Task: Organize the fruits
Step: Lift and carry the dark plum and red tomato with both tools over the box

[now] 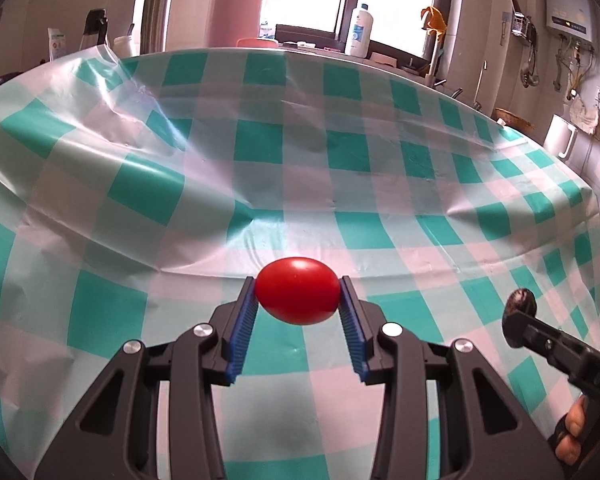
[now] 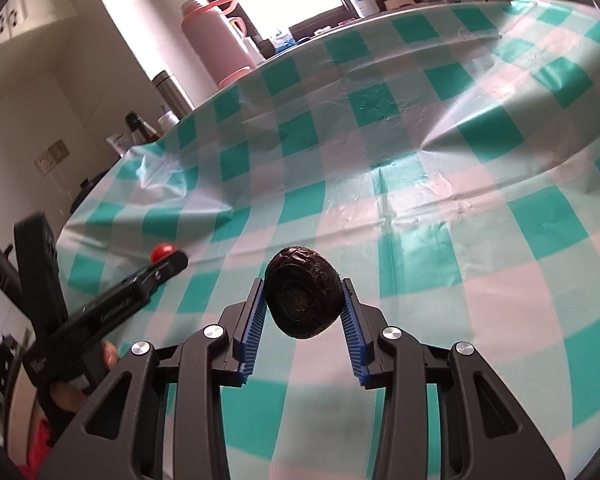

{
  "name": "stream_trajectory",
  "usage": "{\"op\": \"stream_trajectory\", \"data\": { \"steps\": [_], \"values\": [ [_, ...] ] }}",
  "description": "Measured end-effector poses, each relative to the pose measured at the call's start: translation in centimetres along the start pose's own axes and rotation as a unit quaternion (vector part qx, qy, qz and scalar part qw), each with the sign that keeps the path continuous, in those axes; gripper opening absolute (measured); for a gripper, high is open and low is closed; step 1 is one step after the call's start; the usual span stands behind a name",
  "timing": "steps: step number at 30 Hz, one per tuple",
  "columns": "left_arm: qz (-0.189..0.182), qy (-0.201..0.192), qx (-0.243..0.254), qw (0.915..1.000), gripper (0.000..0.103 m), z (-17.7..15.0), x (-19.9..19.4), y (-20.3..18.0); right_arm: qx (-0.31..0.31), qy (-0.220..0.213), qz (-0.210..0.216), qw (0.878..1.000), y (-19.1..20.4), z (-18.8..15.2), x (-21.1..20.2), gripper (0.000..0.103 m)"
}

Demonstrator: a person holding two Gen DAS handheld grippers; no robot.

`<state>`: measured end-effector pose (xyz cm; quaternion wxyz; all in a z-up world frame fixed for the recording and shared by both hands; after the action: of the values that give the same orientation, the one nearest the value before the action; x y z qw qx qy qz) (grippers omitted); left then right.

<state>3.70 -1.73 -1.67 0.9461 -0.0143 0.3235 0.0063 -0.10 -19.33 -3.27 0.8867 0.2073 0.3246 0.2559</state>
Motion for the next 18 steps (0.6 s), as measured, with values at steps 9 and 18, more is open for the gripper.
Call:
{"op": "stream_trajectory", "data": {
  "steps": [9,18],
  "values": [
    [-0.003,-0.031,0.015,0.9994,0.041,-1.5,-3.9,-1.5,-0.040,0.005,-0.007,0.999,1.3,-2.4,-3.6,0.038],
    [-0.031,-0.024,0.071,0.9967,0.041,-4.6,-6.9,-6.7,-0.049,-0.021,-0.025,0.998,0.0,-3.3,-8.8,0.038]
  ]
}}
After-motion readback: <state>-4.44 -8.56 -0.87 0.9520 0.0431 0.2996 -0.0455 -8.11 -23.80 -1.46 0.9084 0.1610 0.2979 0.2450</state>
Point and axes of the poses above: each gripper's, at about its wrist camera, not at the fingertips, and x roughly the way its jaws point, y to its left, z to its top, the point moved 9 cm from there along x, roughly the way its jaws point, and after that the axes turned 9 degrees about z, right-handed, at the moved point
